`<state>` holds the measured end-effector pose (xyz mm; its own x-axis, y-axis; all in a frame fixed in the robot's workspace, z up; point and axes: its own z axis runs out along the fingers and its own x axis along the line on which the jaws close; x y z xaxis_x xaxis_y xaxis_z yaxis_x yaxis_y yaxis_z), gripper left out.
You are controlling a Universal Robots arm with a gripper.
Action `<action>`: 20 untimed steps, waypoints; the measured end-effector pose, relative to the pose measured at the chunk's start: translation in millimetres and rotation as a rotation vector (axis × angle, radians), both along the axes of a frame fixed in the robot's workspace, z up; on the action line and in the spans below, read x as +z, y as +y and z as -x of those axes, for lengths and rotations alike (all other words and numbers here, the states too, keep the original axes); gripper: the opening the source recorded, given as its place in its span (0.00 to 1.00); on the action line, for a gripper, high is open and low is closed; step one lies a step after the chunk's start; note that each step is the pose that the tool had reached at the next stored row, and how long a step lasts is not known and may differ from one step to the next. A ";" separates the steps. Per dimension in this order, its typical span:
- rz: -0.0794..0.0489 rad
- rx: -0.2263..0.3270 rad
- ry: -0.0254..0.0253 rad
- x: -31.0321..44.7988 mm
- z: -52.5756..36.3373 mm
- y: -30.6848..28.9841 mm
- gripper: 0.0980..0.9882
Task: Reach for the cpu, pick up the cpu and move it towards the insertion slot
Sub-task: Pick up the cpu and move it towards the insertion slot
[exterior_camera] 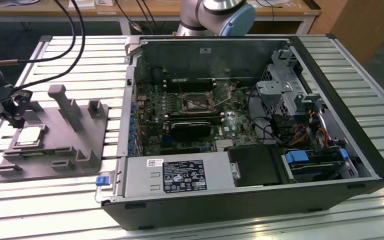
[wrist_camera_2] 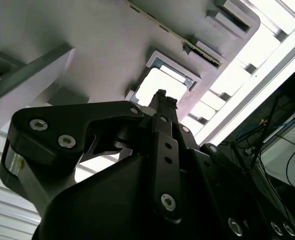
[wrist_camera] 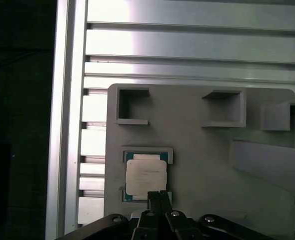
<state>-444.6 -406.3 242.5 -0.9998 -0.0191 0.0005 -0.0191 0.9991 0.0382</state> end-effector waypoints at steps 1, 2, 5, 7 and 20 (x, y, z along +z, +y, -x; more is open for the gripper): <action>0.000 0.000 0.0001 -1.8 0.7 0.0 0.01; 0.000 0.000 -0.0001 -3.7 1.4 0.0 0.01; 0.000 0.000 -0.0001 -9.2 3.2 0.0 0.01; 0.000 0.000 0.0000 -12.7 4.5 0.0 0.01; 0.000 0.000 -0.0001 -36.4 10.6 0.0 0.01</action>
<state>-455.2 -406.3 206.1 -0.9998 -0.0191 0.0004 -0.0191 0.9991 0.0382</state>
